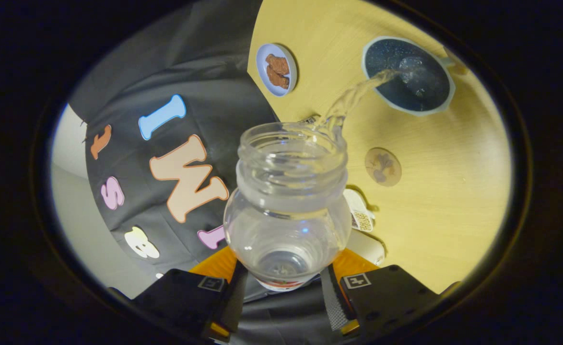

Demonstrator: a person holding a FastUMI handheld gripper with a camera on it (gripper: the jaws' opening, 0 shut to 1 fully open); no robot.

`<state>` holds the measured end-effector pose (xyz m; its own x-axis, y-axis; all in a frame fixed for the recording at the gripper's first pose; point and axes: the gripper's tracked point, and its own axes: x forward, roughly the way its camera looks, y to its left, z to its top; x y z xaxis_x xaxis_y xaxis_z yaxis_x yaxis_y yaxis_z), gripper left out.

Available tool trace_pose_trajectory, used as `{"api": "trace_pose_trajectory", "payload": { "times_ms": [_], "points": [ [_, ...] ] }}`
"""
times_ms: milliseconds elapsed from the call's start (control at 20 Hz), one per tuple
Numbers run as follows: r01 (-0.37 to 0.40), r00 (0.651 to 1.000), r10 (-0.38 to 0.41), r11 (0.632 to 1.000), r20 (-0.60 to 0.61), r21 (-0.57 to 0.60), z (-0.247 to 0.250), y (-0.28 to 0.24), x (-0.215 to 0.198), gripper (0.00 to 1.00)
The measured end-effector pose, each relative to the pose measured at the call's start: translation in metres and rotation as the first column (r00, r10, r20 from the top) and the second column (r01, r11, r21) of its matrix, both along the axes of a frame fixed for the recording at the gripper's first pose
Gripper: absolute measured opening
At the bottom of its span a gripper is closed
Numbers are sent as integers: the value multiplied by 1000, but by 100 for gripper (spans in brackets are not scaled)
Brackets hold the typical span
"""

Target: Take the bottle from table, then pour the juice into the cup, finally place the bottle on the coaster

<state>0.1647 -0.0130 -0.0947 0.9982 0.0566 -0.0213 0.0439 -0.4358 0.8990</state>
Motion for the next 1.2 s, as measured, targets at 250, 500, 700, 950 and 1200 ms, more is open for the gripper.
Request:
{"api": "trace_pose_trajectory", "payload": {
  "times_ms": [250,500,700,950,1200],
  "points": [
    [-19,1000,18,1000,2,18,3,6,-1,74],
    [-21,1000,21,999,3,35,5,8,-2,74],
    [-22,1000,22,998,2,55,8,7,-2,74],
    [-16,1000,16,996,3,85,15,3,1,74],
    [-5,1000,3,992,11,128,19,-6,-1,74]
  ]
}}
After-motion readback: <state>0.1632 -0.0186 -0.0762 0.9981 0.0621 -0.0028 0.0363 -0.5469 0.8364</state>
